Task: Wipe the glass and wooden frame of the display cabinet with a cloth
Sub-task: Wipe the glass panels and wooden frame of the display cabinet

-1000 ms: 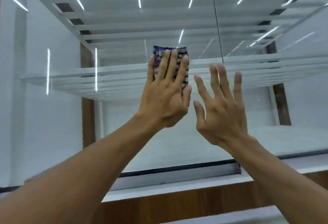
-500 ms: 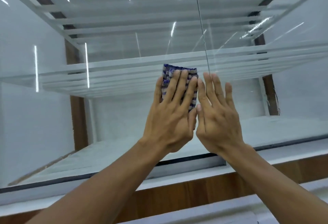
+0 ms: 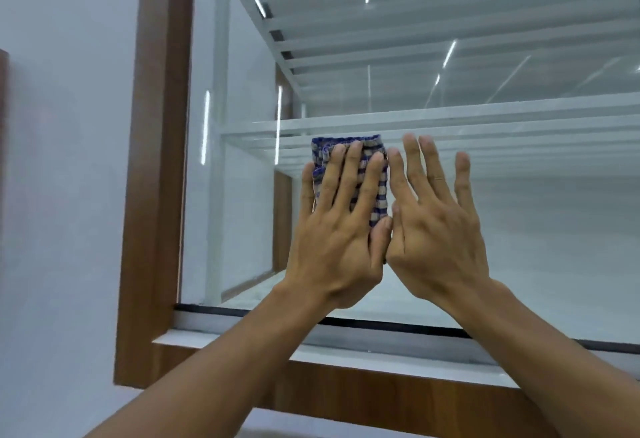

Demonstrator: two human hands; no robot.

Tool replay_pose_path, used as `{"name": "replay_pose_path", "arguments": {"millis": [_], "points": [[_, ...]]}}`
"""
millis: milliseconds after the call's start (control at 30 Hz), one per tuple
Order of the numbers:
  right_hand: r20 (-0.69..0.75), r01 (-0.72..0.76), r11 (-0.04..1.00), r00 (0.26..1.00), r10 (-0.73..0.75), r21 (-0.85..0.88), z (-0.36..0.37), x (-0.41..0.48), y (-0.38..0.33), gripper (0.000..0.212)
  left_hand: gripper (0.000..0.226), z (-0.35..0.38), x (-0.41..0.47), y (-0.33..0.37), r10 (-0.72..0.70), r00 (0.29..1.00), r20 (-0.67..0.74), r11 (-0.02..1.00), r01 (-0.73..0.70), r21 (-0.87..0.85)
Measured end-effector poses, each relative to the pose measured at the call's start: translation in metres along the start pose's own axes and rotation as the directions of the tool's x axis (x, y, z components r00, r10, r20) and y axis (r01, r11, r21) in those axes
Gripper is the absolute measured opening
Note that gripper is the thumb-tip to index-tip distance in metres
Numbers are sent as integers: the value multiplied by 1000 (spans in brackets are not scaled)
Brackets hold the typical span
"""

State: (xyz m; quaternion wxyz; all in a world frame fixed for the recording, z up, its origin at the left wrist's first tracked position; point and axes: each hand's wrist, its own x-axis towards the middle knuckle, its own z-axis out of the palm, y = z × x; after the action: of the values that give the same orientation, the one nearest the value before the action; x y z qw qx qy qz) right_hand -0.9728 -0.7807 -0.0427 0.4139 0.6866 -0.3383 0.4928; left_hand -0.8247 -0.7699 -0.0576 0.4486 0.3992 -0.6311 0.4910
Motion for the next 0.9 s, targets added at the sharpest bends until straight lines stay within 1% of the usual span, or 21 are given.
{"name": "replay_pose_path", "arguments": {"millis": [133, 233, 300, 367, 467, 533, 633, 667, 767, 800, 867, 900], "points": [[8, 104, 994, 995, -104, 17, 17, 15, -47, 67, 69, -15, -29, -61, -56, 998, 8, 998, 56, 39], [13, 140, 990, 990, -140, 21, 28, 24, -78, 72, 69, -29, -43, -111, -124, 992, 25, 990, 122, 68], [23, 148, 989, 989, -148, 8, 35, 28, -92, 67, 69, -37, -49, -133, -171, 984, 40, 983, 168, 73], [20, 154, 988, 988, -155, 6, 37, 26, -92, 67, 70, -40, -61, -139, -189, 980, 60, 981, 186, 58], [24, 150, 989, 988, -150, 5, 29, 7, -61, 68, 70, -38, -85, -123, -206, 976, 71, 978, 203, 49], [28, 155, 988, 988, -154, -25, 19, -14, -36, 67, 70, -35, -89, -104, -150, 984, 94, 988, 147, 38], [15, 139, 989, 990, -139, -40, 8, -39, -7, 66, 69, -23, -54, -67, 34, 994, 107, 999, -37, 21], [3, 117, 992, 993, -117, -42, 5, -42, 1, 66, 69, -17, -36, -51, 75, 992, 100, 997, -78, 24], [-36, 34, 998, 999, -36, -50, -3, -42, 25, 64, 68, -3, -2, 0, 93, 992, 85, 996, -93, -7], [-48, 8, 998, 999, -10, -57, -7, -41, 35, 64, 68, 1, 1, 15, 138, 985, 101, 990, -137, -15], [-70, -61, 995, 996, 55, -85, -14, -41, 58, 64, 69, 7, 1, 34, 274, 951, 147, 961, -278, 8], [-79, -107, 989, 992, 99, -100, -19, -42, 70, 63, 69, 9, 5, 39, 311, 937, 157, 948, -318, 14]]}}
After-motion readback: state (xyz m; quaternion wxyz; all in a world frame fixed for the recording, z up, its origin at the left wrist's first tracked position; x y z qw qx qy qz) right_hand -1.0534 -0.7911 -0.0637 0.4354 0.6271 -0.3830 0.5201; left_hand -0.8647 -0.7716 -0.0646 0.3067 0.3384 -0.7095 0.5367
